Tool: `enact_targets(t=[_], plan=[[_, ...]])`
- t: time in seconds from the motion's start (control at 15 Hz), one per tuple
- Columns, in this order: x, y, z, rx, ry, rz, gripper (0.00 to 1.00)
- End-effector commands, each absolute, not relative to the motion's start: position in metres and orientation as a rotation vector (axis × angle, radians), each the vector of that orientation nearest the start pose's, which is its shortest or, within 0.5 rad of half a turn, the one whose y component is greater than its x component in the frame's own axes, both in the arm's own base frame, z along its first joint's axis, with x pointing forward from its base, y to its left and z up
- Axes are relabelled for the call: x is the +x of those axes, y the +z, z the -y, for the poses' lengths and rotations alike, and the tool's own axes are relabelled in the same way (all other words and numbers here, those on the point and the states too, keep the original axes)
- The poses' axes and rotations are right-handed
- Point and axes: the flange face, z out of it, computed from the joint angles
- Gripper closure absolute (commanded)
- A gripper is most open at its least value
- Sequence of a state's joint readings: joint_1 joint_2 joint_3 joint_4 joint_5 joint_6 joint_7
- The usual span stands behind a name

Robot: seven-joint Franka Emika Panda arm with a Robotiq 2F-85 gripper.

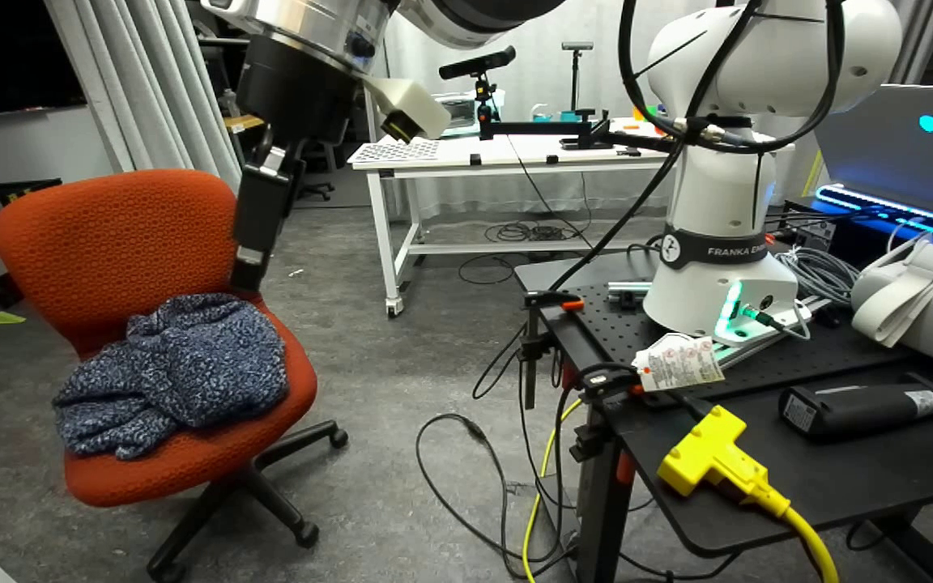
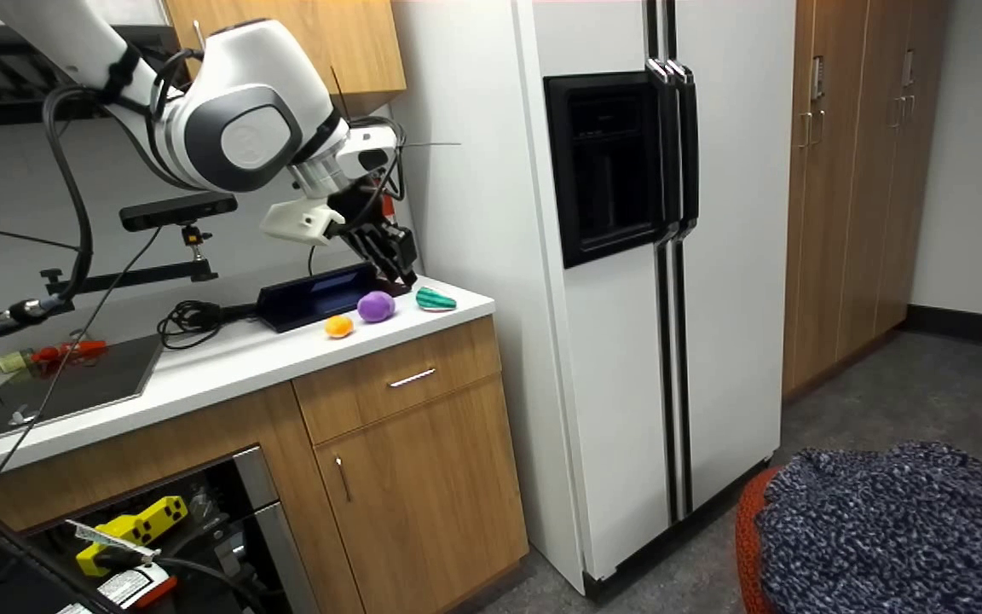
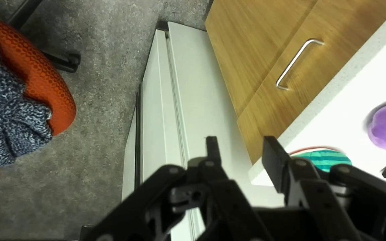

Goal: Open and close the top drawer of the kitchen unit

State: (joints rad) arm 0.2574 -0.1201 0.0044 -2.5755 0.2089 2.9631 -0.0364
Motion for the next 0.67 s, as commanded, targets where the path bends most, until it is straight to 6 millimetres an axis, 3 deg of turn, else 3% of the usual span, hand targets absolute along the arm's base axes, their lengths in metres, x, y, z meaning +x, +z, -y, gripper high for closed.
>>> enact_targets(t=[0.0, 0.27, 0.53, 0.6], plan=[[0.4570, 0.3658, -0.1048, -2.891, -0.727, 0.181, 0.28], [0.4575, 0.3658, -0.1042, -2.890, -0.716, 0.199, 0.01], [0.4577, 0.3650, -0.1055, -2.890, -0.693, 0.224, 0.00], [0.4657, 0.3574, -0.1061, -2.907, -0.713, 0.198, 0.00]])
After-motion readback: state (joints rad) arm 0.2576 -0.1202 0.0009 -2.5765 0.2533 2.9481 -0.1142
